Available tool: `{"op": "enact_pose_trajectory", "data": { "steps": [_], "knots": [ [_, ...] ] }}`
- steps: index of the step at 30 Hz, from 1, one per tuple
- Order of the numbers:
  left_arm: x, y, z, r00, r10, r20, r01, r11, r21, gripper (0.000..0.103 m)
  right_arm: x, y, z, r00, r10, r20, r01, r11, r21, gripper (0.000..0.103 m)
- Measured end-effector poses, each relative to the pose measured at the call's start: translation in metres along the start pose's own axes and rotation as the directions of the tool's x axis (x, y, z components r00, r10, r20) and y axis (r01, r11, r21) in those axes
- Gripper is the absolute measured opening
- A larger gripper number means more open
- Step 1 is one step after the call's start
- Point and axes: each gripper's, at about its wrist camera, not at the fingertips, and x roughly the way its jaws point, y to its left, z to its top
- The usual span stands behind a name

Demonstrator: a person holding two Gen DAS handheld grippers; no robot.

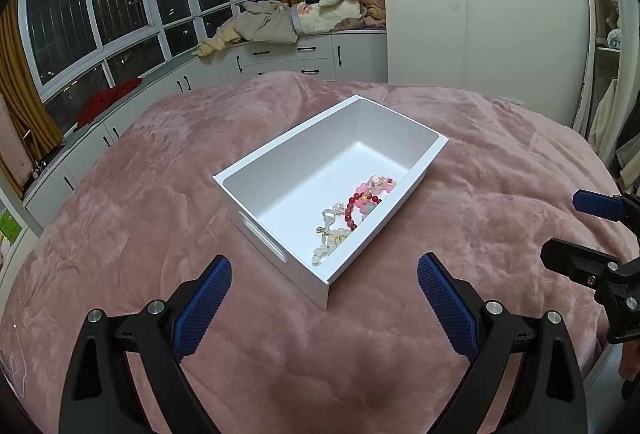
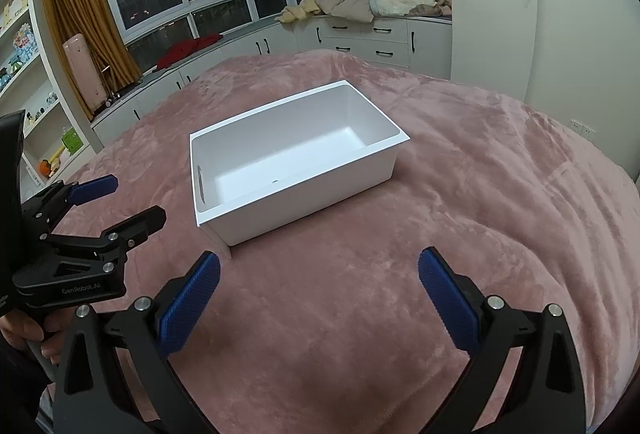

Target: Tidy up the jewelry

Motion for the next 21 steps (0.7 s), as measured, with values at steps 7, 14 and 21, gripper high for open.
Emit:
{"op": "enact_pose_trajectory", "data": {
  "steps": [7,14,21],
  "knots": [
    [0.0011,0.0003,0.0000,1.000,-0.004,0.002,0.004,1.000,0.005,0.095,-0.0004,0.0001,0.0001,1.000,-0.003,0.000,0.003,1.000,0.002,0.098],
    [0.0012,-0.0021,0.0004,1.000,-0.012,-0.001,0.012,1.000,0.004,0.095,-0.0015,0.0001,-0.0004,1.000,-0.002,0.003,0.002,1.000,0.000,0.098],
    [-0.0013,-0.0063,0.0007,1.000,-0.015,0.011,0.015,1.000,0.016,0.095,-0.0027,-0.0007,0.0004,1.000,0.004,0.007,-0.004,1.000,0.001,0.098]
  ]
}}
